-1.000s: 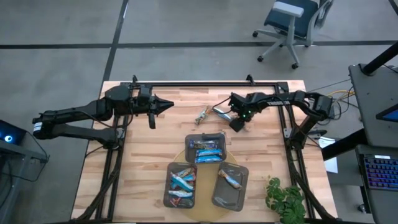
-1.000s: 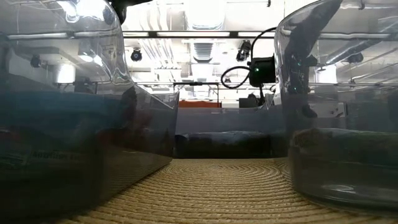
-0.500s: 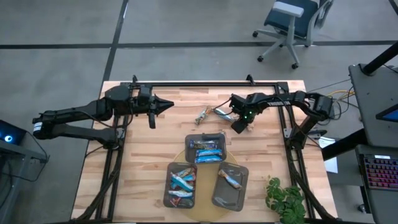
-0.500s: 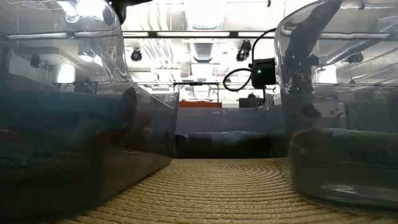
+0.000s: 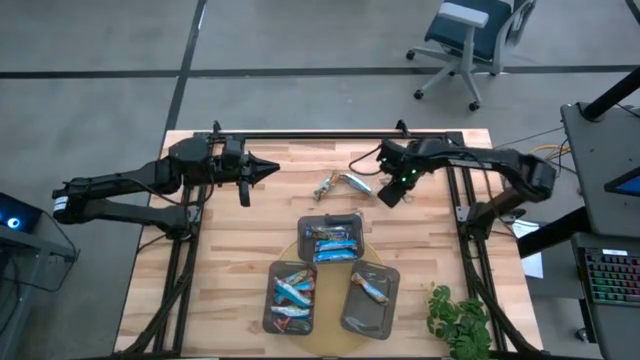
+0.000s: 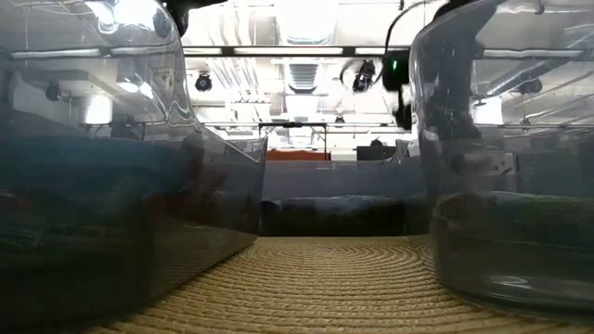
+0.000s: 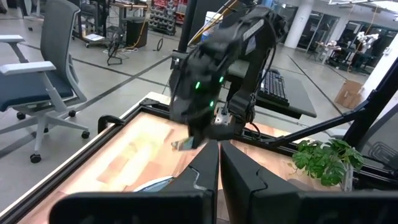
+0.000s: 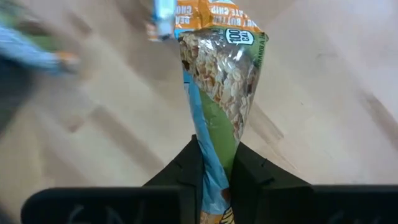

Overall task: Pick and place Granola Bars by type
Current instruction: Put the yellow granola bar into the bottom right black bin

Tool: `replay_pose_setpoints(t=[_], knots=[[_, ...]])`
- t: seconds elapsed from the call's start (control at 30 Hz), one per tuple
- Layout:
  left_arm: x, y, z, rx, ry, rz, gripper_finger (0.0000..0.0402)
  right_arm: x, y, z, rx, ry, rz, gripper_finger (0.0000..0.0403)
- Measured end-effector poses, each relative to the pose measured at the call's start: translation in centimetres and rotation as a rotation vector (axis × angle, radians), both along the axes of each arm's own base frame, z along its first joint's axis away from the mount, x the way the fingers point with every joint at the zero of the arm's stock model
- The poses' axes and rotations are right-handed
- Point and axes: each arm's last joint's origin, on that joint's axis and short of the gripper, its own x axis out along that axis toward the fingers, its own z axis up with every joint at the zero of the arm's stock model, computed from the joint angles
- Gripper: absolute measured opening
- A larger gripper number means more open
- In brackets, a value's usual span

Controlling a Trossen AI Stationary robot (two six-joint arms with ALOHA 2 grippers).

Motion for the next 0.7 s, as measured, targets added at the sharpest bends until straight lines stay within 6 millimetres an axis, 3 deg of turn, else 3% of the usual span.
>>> replay_pose_setpoints(t=[0.17, 0.4, 0.53, 0.7], knots=[[0.0, 0.0, 0.0, 0.000, 0.000, 0.000, 0.0000, -0.8, 1.0, 5.2, -0.025, -0.149, 0.018, 0.0039], [0.0, 0.0, 0.0, 0.000, 0.000, 0.000, 0.0000, -1.8, 3.9, 11.8, -0.061, -0.389, 0.070, 0.0038], [0.0, 0.0, 0.0, 0.000, 0.000, 0.000, 0.0000, -2.1, 5.6, 14.0, -0.056, -0.473, 0.087, 0.0038], [0.0, 0.0, 0.0, 0.002, 0.000, 0.000, 0.0000, -1.7, 7.4, 15.0, -0.023, -0.506, 0.116, 0.0038]])
